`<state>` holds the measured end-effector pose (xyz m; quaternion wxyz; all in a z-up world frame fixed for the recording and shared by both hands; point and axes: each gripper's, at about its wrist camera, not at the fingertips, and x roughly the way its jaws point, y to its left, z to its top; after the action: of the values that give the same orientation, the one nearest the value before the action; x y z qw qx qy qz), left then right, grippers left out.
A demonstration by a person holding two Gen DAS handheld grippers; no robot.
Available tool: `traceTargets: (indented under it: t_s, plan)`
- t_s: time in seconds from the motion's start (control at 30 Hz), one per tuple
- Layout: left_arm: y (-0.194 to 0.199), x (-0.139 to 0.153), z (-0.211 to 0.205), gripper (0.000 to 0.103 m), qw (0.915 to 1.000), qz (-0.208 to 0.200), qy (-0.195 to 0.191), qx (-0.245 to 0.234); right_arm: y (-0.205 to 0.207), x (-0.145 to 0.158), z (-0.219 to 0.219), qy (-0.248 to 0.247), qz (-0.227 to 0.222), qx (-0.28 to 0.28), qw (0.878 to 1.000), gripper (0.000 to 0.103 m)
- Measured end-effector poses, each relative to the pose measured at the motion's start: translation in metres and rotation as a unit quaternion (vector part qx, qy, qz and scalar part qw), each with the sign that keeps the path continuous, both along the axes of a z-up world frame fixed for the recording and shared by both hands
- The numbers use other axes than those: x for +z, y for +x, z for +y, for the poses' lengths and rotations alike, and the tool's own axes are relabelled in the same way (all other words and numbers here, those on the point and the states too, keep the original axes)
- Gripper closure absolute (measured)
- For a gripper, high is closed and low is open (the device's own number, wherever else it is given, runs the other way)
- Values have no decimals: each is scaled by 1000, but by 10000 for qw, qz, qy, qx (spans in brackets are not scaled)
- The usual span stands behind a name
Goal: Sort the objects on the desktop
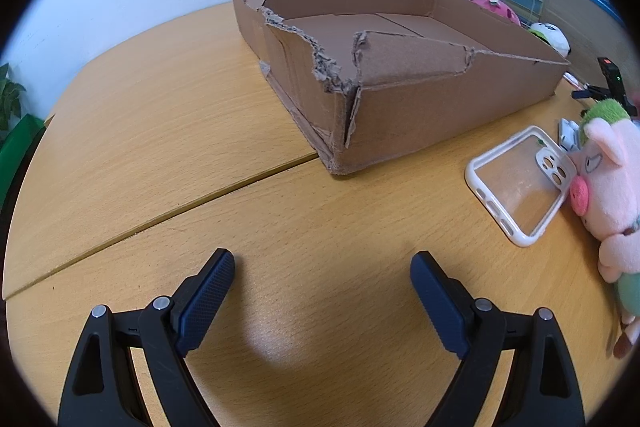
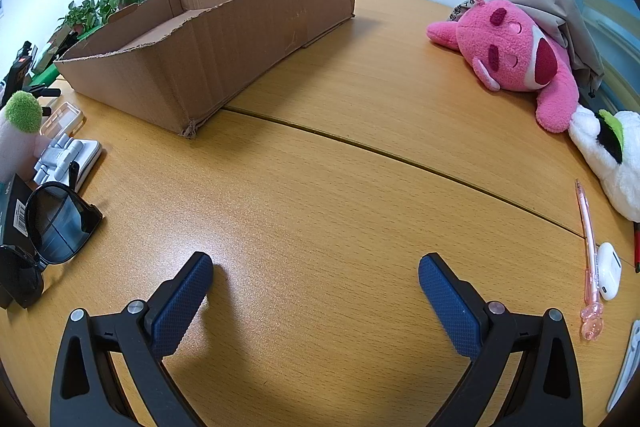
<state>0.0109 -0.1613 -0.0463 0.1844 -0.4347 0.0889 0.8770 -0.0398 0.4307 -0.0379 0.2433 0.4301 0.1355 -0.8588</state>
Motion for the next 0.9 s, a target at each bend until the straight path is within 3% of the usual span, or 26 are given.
traceTargets:
  t_s: [0.33, 0.5, 0.67, 0.9]
  plan:
    - [-8, -1, 3, 13, 9995, -4, 12, 328, -1, 0, 0, -5, -5, -81, 10000, 0]
    - [0, 3, 2, 13, 9947, 48, 54, 1024, -1, 0, -1, 6, -2, -251, 9997, 0]
    - [49, 52, 18, 13, 9900, 676, 347, 1192, 19, 9, 3, 233, -121, -873, 9958, 0]
    - [105, 120, 75, 13, 9829, 1294, 521, 1201, 73, 73, -4, -675, 355, -1195, 9899, 0]
